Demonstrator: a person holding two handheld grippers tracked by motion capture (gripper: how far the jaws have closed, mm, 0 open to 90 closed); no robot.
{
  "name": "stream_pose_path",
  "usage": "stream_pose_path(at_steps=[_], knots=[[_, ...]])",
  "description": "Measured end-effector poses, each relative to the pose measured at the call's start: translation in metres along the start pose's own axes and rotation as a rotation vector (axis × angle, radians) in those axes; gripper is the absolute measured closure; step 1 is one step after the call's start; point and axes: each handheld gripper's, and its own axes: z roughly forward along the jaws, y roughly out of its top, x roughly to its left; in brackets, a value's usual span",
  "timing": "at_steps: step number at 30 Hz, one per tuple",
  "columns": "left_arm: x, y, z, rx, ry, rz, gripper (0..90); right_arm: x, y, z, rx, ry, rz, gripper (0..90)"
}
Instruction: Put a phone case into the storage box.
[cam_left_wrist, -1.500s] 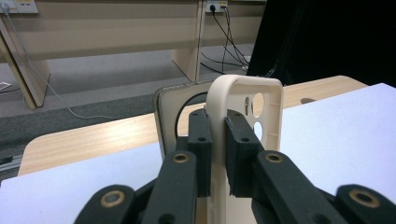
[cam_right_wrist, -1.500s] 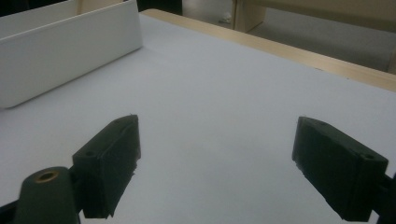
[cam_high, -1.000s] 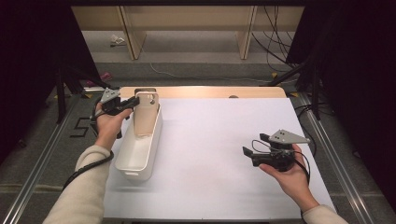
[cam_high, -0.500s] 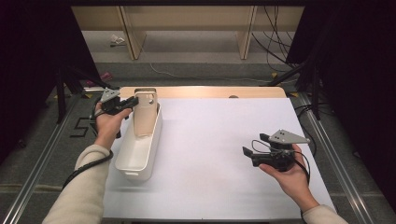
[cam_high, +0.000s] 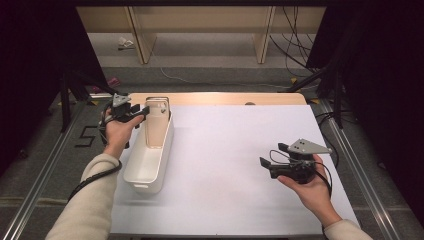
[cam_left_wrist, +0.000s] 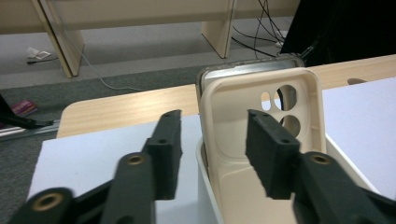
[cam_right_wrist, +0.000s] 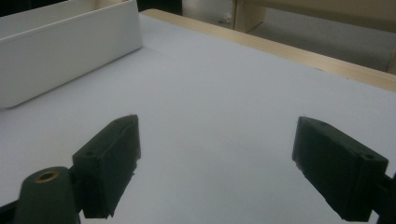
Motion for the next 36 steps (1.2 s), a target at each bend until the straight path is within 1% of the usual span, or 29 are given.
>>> stream_pose_path(at_steps=[2, 4, 6, 10, 13, 15, 19, 21, 25, 28, 33, 36], knots=[[-0.003, 0.002, -0.003, 0.007, 0.001, 0.005, 46.6, 0.000, 0.000, 0.000, 0.000, 0.000, -0.001, 16.1], [-0.006, 0.005, -0.007, 0.015, 0.007, 0.002, 38.7, 0.000, 0.000, 0.000, 0.001, 0.000, 0.000, 16.0], [-0.010, 0.009, -0.013, 0.010, 0.000, 0.003, 32.1, 0.000, 0.000, 0.000, 0.001, 0.001, 0.000, 16.1], [-0.018, 0.013, -0.028, 0.007, -0.056, -0.017, 20.6, 0.000, 0.000, 0.000, 0.003, 0.001, -0.002, 16.0], [-0.025, 0.011, -0.040, -0.019, -0.114, -0.031, 15.5, -0.001, 0.000, 0.000, 0.004, 0.001, -0.002, 16.0], [-0.030, 0.010, -0.048, -0.027, -0.137, -0.029, 14.9, -0.001, 0.000, 0.000, 0.004, 0.001, -0.002, 16.1], [-0.038, 0.008, -0.062, -0.032, -0.155, -0.007, 10.6, -0.001, 0.000, 0.000, 0.004, -0.001, 0.000, 16.0], [-0.042, 0.007, -0.067, -0.023, -0.155, 0.013, 9.4, -0.001, 0.000, 0.000, 0.005, 0.000, -0.001, 16.1], [-0.048, 0.003, -0.075, -0.017, -0.168, 0.051, 8.6, -0.001, 0.000, 0.000, 0.003, 0.001, -0.001, 16.1], [-0.054, -0.002, -0.081, -0.015, -0.187, 0.072, 7.5, -0.001, 0.000, 0.000, 0.005, 0.000, 0.000, 16.1], [-0.064, -0.008, -0.088, -0.015, -0.224, 0.090, 6.7, -0.001, 0.000, 0.000, 0.006, 0.002, -0.002, 16.1], [-0.070, -0.012, -0.092, -0.010, -0.240, 0.109, 6.2, -0.001, 0.000, 0.000, 0.007, 0.002, -0.001, 16.1]])
